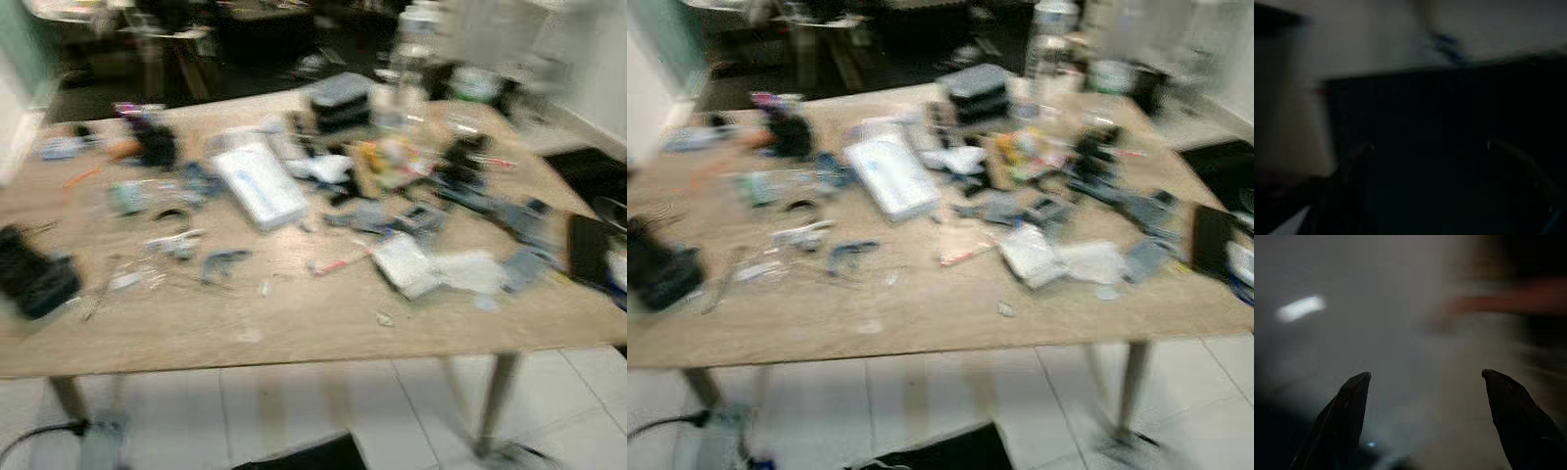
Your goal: Picking trash to rubbish bin
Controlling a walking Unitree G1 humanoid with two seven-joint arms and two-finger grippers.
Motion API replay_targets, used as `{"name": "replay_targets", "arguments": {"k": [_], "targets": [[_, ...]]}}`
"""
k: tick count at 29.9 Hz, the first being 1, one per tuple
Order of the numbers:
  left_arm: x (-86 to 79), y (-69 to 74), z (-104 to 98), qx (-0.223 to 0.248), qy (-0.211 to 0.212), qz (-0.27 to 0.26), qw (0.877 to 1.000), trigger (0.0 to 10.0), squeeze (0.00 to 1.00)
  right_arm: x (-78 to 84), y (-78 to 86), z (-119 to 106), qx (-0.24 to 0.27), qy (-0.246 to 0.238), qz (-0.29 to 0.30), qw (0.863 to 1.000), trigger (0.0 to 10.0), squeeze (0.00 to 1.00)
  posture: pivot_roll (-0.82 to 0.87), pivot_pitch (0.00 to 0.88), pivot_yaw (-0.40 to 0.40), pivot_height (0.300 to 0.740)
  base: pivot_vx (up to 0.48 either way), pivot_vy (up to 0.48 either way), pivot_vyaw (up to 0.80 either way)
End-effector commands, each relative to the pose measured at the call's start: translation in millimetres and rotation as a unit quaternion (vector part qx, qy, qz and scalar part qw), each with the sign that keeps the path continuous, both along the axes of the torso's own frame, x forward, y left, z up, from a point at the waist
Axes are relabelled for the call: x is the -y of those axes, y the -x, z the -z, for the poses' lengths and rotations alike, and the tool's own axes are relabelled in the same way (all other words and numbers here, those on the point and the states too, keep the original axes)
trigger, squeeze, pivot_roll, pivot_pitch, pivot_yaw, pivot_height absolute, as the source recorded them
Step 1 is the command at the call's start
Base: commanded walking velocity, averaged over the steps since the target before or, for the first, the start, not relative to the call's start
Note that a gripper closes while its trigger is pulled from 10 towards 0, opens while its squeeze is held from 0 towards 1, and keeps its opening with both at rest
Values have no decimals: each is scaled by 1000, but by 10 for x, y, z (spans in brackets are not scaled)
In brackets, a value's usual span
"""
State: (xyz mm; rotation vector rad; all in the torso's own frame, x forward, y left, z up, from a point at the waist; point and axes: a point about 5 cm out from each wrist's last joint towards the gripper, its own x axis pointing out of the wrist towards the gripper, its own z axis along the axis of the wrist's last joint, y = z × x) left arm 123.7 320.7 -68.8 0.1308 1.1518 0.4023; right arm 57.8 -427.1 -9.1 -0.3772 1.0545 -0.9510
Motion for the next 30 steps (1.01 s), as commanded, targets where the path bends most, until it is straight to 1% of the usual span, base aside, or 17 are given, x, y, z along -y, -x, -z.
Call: {"name": "replay_targets", "arguments": {"k": [1, 2, 3, 5, 11, 14, 17, 18, 19, 20, 21, 22, 25, 26, 27, 28, 30], "targets": [[-88, -25, -52, 16, -9, -46, 999, 10000, 0, -180, -82, 147, 30, -36, 12, 999, 10000, 0, -135, 90, 33, 740, 0, 0, 0], [-88, -25, -52, 16, -9, -46, 999, 10000, 0, -180, -82, 147, 30, -36, 12, 999, 10000, 0, -135, 90, 33, 740, 0, 0, 0], [-241, -7, -131, 33, -29, -101, 994, 10000, 0, -100, -135, 60, 48, -12, 27, 998, 10000, 0, -135, 90, 33, 740, 0, 0, 0], [-368, 24, -198, 46, -44, -150, 987, 10000, 0, 3, -164, -51, 67, 15, 45, 997, 10000, 0, -116, 90, 37, 740, 0, 0, 0], [-450, 92, -229, 45, -49, -176, 982, 10000, 0, 285, -224, -396, 116, 89, 71, 987, 10000, 0, -111, 91, 41, 740, 0, 0, 0], [-339, 105, -153, 27, -24, -140, 989, 10000, 0, 504, -448, -822, 203, 151, 48, 966, 10000, 0, -110, 94, 47, 740, 0, 0, 0], [-122, 120, -23, -5, 6, -80, 997, 10000, 0, 590, -924, -1395, 330, 191, -24, 924, 10000, 0, -114, 95, 52, 740, 0, 0, 0], [-122, 120, -23, -5, 6, -80, 997, 10000, 0, 590, -924, -1395, 330, 191, -24, 924, 10000, 0, -114, 95, 52, 740, 0, 0, 0], [71, 139, 79, -31, 28, -31, 999, 10000, 0, 544, -1262, -1822, 410, 210, -89, 883, 10000, 0, -115, 96, 59, 740, 0, 0, 0], [161, 145, 121, -40, 38, -11, 998, 10000, 0, 502, -1387, -1991, 445, 212, -116, 862, 10000, 0, -115, 96, 59, 740, 0, 0, 0], [161, 145, 121, -40, 38, -11, 998, 10000, 0, 502, -1387, -1991, 445, 212, -116, 862, 10000, 0, -115, 96, 59, 740, 0, 0, 0], [383, 146, 211, -57, 58, 38, 996, 10000, 0, 300, -1717, -2385, 529, 190, -197, 803, 10000, 0, -113, 94, 61, 740, 0, 0, 0], [593, 152, 284, -75, 71, 94, 990, 10000, 0, -60, -2048, -2806, 623, 130, -296, 713, 10000, 0, -108, 92, 58, 740, 0, 0, 0], [632, 151, 295, -79, 74, 109, 988, 10000, 0, -153, -2112, -2861, 637, 109, -319, 694, 10000, 0, -108, 90, 56, 740, 0, 0, 0], [632, 151, 295, -79, 74, 109, 988, 10000, 0, -153, -2112, -2861, 637, 109, -319, 694, 10000, 0, -108, 90, 56, 740, 0, 0, 0], [692, 151, 313, -82, 78, 123, 986, 10000, 0, -330, -2218, -2907, 648, 76, -363, 665, 10000, 0, -108, 90, 56, 740, 0, 0, 0], [790, 149, 338, -89, 83, 150, 981, 10000, 0, -617, -2370, -2921, 655, 19, -426, 624, 10000, 0, -107, 89, 53, 740, 0, 0, 0]]}}
